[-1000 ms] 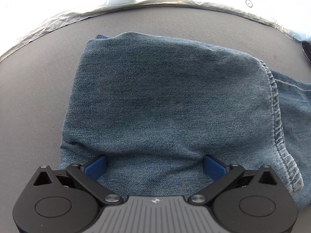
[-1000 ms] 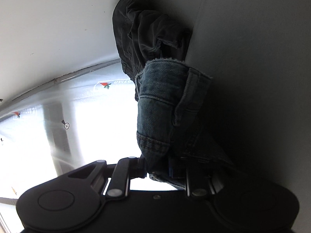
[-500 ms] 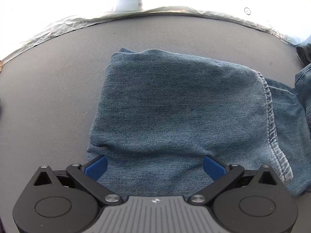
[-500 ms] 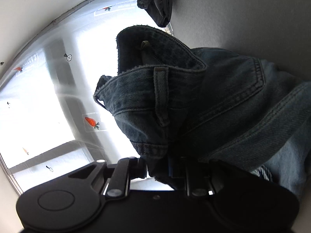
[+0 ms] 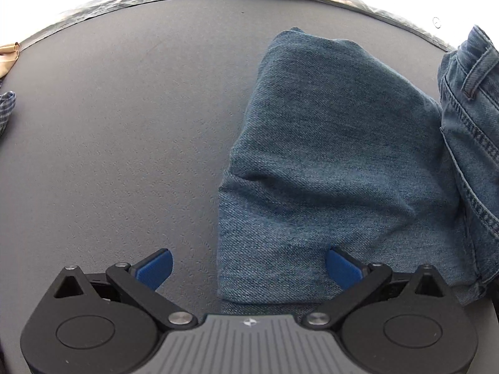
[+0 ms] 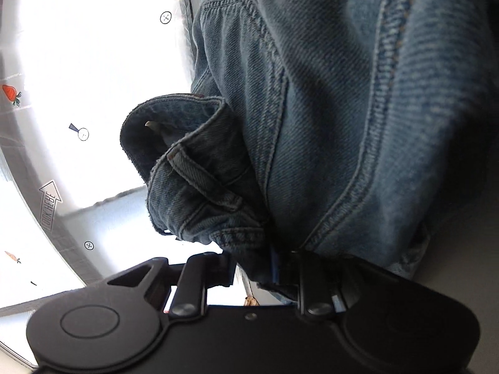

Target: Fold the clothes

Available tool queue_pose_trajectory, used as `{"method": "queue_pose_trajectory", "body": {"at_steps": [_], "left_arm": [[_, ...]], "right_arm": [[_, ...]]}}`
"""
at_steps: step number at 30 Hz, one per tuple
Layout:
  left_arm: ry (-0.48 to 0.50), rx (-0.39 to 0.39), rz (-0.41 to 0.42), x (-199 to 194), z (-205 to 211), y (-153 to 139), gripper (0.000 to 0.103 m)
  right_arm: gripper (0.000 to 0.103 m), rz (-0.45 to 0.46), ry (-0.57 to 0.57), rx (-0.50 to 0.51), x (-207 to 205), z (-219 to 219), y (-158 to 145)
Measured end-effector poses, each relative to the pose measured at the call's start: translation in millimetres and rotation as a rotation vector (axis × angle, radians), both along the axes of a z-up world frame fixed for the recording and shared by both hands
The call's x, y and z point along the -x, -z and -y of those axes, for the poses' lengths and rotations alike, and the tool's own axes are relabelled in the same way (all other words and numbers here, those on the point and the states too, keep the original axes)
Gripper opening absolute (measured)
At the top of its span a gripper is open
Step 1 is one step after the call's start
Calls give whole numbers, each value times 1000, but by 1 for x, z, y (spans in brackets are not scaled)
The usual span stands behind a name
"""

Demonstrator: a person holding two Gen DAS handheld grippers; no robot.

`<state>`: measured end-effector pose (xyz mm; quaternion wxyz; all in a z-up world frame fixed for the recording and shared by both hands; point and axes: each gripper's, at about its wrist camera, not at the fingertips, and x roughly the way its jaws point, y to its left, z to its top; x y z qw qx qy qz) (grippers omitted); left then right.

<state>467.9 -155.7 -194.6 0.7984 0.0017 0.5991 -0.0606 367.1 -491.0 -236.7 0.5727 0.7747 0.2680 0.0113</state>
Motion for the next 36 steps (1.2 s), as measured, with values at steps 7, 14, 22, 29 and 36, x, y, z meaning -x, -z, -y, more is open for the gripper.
{"method": "queue_pose_trajectory", "body": {"at_steps": [7,14,22,29,36], "left_arm": [[-3,22,-6,-6,-1,4,103],[-1,26,8,-8,1,3,103],[-4,30,12,-13,5,-14,103],[84,276,127,-2,15,-61,102],[79,326,164,-8,49,-69,102]], "right_arm": [[78,85,8,-8,6,3,-30],[66,136,-1,137,4,12,-62],[63,80,119,103,26,38,-50],[63,75,247,39,43,69,-22],[63,71,251,13,41,70,-12]]}}
